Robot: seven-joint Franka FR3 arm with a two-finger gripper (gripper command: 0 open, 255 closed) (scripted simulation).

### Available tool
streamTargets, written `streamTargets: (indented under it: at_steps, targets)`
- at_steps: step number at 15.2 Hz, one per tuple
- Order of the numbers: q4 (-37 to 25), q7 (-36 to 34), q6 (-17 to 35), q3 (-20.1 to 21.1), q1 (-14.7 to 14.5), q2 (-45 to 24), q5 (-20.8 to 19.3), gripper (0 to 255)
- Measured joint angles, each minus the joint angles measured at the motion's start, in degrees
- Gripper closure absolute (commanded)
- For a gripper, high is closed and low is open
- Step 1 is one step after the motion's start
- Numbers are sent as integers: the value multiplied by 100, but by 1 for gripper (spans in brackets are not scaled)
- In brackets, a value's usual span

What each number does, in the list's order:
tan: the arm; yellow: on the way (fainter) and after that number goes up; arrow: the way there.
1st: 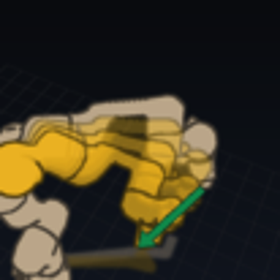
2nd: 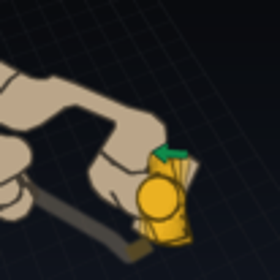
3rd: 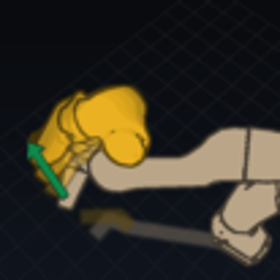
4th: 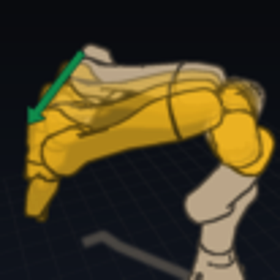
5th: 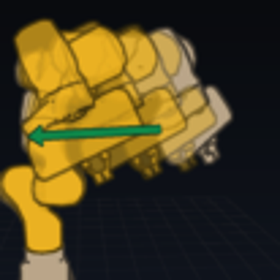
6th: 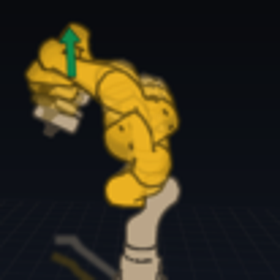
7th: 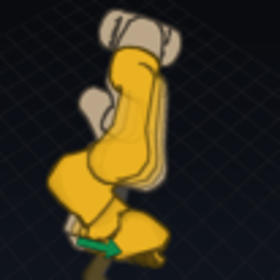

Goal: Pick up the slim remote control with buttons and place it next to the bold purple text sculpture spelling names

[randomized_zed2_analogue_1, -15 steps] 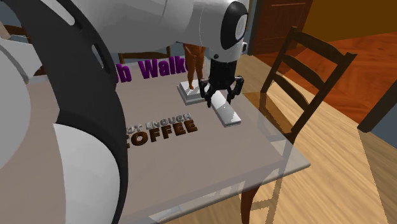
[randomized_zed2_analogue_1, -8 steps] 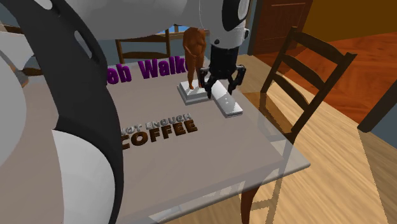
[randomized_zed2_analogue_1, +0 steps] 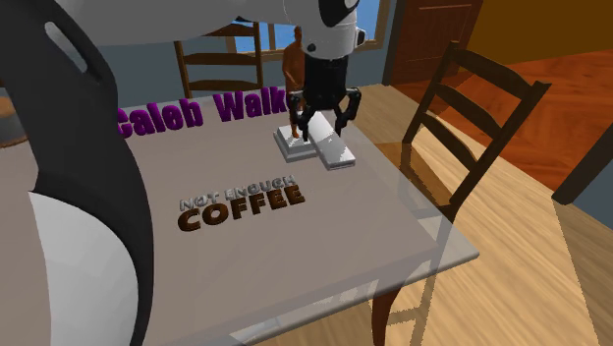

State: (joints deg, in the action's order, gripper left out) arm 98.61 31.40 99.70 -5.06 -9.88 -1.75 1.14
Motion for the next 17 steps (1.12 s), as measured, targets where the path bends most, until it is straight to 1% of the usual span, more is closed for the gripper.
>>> streamTargets:
  at_steps: [5, 9, 11, 13, 15, 17]
  targets:
    - [235, -684, 34, 338, -350, 211, -11, 255]
    - [317, -1224, 78, 611, -619, 259, -4, 255]
    - [234, -1506, 45, 753, -756, 215, -1, 255]
    - [299, -1737, 79, 869, -871, 247, 2, 255]
    - [234, -1987, 85, 996, -995, 182, 1, 255]
    - [268, -2081, 157, 1043, -1041, 146, -3, 255]
